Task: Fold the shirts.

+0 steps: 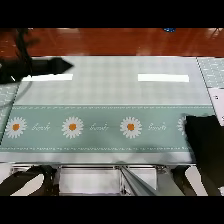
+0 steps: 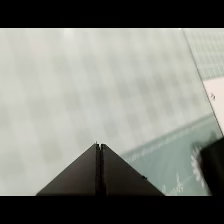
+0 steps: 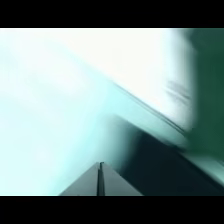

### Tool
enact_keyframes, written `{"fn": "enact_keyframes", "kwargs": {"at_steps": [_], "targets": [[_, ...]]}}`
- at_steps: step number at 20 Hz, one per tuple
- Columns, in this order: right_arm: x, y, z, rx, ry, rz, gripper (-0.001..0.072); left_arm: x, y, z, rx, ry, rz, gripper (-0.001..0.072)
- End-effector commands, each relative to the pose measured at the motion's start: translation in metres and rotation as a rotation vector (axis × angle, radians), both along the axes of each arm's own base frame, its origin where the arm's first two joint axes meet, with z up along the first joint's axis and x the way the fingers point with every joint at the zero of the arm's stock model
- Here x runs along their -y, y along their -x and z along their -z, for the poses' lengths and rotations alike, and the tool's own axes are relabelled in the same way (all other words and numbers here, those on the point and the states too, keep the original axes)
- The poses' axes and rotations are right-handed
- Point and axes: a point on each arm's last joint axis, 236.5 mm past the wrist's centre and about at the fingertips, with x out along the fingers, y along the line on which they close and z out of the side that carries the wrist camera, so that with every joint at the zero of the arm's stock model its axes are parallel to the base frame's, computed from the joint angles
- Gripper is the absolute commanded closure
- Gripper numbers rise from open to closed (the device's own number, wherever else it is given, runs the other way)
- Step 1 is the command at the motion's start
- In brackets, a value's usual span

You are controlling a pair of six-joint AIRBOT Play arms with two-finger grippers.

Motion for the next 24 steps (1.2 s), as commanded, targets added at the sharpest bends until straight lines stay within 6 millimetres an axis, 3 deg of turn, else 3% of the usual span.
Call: {"fn": "enact_keyframes", "kwargs": {"at_steps": [1,2,3,4,5,8,9,10,12,14,24], "targets": [[-0.128,-0.12,-0.112,0.352,0.091,-0.42,0.0688,-0.021,-0.024,-0.068,0.117,-0.153,-0.095,0.0693],[-0.164,-0.138,-0.115,0.333,0.15,-0.525,0.0688,-0.027,-0.027,-0.073,0.127,-0.198,-0.125,0.0692],[-0.194,-0.154,-0.105,0.279,0.218,-0.613,0.0688,-0.033,-0.029,-0.07,0.126,-0.243,-0.152,0.0693],[-0.212,-0.164,-0.083,0.201,0.257,-0.66,0.0688,-0.039,-0.029,-0.059,0.104,-0.298,-0.167,0.0693],[-0.221,-0.17,-0.048,0.085,0.279,-0.688,0.0688,-0.045,-0.029,-0.04,0.067,-0.361,-0.175,0.0692],[-0.209,-0.155,0.073,-0.334,0.248,-0.687,0.0688,-0.07,-0.028,0.051,-0.123,-0.513,-0.205,0.0692],[-0.203,-0.146,0.102,-0.425,0.223,-0.686,0.0688,-0.074,-0.024,0.079,-0.186,-0.531,-0.196,0.0691],[-0.199,-0.14,0.118,-0.477,0.197,-0.678,0.0688,-0.075,-0.02,0.1,-0.234,-0.544,-0.185,0.0691],[-0.196,-0.137,0.124,-0.5,0.19,-0.675,0.0688,-0.073,-0.018,0.122,-0.28,-0.557,-0.167,0.0691],[-0.197,-0.14,0.121,-0.478,0.196,-0.673,0.0687,-0.073,-0.019,0.131,-0.299,-0.563,-0.162,0.0691],[-0.197,-0.139,0.121,-0.484,0.193,-0.675,0.0687,-0.073,-0.02,0.133,-0.303,-0.564,-0.161,0.0691]]}}
